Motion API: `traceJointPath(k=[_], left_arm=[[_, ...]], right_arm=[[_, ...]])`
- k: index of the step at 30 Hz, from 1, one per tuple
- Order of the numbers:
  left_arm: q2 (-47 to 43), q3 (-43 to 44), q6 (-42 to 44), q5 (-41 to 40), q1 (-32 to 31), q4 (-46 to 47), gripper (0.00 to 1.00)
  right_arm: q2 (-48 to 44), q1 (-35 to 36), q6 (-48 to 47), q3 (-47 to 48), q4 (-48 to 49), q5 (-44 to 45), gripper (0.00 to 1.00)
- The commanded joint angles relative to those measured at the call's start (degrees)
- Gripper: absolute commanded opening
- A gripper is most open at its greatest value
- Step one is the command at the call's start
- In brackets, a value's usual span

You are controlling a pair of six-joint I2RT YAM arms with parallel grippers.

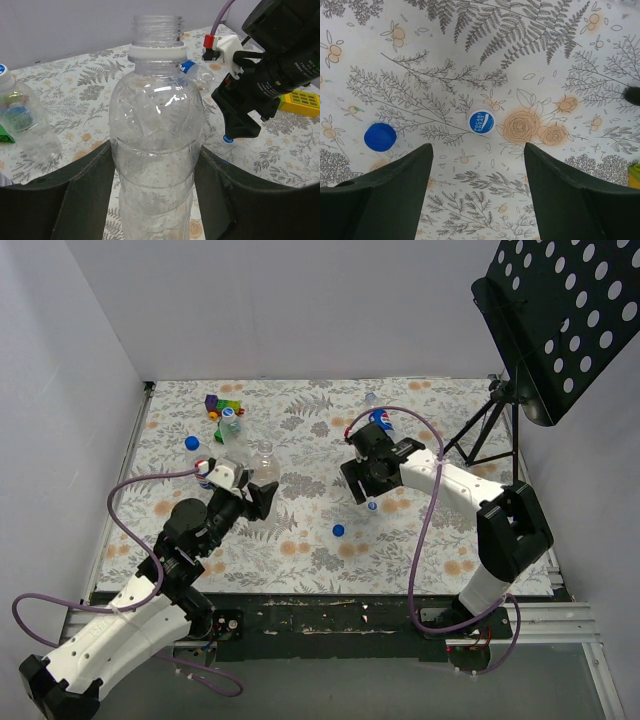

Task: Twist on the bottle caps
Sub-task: Adjust the bottle cap at the center of the board, then screw the bottle cap onto the plastic bottle.

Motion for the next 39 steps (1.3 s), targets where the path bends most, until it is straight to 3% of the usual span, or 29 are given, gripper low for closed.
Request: traceJointPath(k=[1, 12, 17, 39], left_arm=[[-0.54, -0.79, 3.96, 2.66, 0.26, 2.75, 0.56], [-7.3, -4.92, 15.12, 13.73, 0.26, 5.04, 0.47], [-10.99, -6.94, 18.9, 16.46, 0.18, 4.77, 0.46], [-10.74, -7.12, 20.13, 21.65, 0.27, 3.98, 0.45]], right_arm=[[-0.26, -1.14, -1.81, 3.06, -3.56, -4.91, 0.78], [5.54, -3.17, -4.36, 4.38, -3.57, -5.62, 0.71], [8.18, -3.25, -4.88, 4.56, -2.16, -7.02, 0.62], [12.05, -3.34, -5.32, 4.65, -1.46, -6.32, 0.43]])
